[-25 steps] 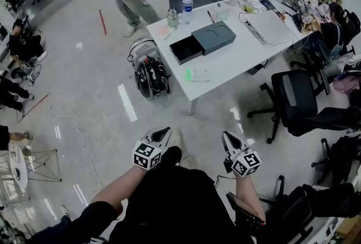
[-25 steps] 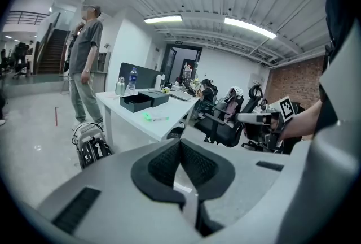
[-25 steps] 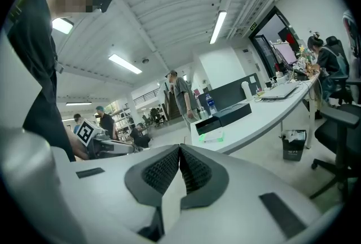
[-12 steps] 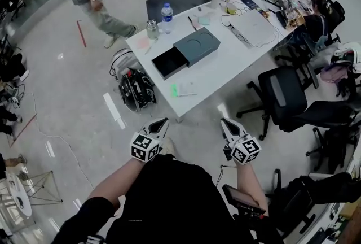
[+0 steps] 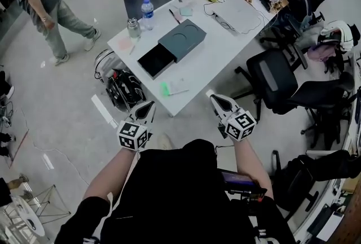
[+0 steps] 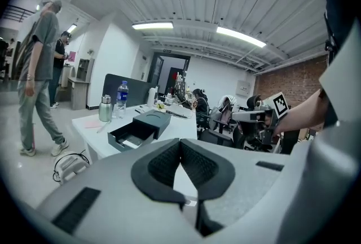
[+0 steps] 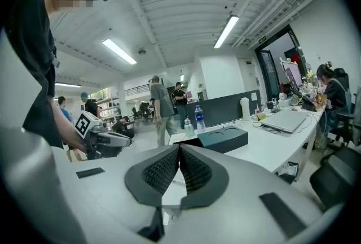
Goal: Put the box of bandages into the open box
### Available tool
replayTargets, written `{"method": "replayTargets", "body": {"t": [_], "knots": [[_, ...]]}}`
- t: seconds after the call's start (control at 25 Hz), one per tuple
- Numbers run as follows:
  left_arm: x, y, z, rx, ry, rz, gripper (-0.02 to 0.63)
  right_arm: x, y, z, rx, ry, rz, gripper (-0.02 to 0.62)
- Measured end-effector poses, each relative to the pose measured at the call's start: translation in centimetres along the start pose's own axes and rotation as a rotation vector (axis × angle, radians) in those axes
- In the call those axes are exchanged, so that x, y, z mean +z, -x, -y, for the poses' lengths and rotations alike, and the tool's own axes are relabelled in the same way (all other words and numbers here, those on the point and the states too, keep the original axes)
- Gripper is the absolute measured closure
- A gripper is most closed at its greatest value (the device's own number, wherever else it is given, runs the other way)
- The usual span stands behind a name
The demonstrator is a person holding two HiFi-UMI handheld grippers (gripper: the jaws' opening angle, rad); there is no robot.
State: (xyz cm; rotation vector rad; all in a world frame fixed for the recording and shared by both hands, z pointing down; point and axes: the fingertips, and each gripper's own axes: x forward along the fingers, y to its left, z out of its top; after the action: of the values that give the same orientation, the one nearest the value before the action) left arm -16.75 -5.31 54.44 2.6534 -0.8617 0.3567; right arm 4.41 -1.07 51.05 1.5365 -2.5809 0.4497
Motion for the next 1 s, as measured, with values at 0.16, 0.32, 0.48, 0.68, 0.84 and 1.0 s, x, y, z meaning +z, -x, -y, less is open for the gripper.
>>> {"method": "replayTargets", "body": {"t": [0.16, 0.32, 0.48, 0.68, 0.84, 1.0], "knots": [[0.1, -0.3, -0.9, 0.011, 0.01, -0.006, 0.598, 0.2, -1.1, 0.9, 0.002, -0.001, -0.017, 0.569], [-0.2, -1.4, -1.4, 0.026, 0.025, -0.016, 0.598, 0.7, -2.2, 2.2, 0.014, -0.007, -0.014, 0.569], [-0.2, -3.5, -1.5, 0.033, 0.021, -0.032, 0.597, 0.8, -2.9, 4.0, 0.031, -0.013, -0.011, 0.569], [-1.0, -7.1, -1.5, 0.001, -0.015, -0.109, 0.597, 0.9, -4.8, 6.4, 0.077, -0.016, -0.021, 0.569], [-1.7, -10.2, -1.1, -0.039, -0.083, -0.188, 0.597, 1.4, -6.5, 8.3, 0.126, -0.014, -0.031, 0.569], [-3.4, -12.8, -1.3, -0.021, -0.185, -0.295, 0.595, 1.1, -7.8, 9.8, 0.171, -0.022, -0.049, 0.569]]}}
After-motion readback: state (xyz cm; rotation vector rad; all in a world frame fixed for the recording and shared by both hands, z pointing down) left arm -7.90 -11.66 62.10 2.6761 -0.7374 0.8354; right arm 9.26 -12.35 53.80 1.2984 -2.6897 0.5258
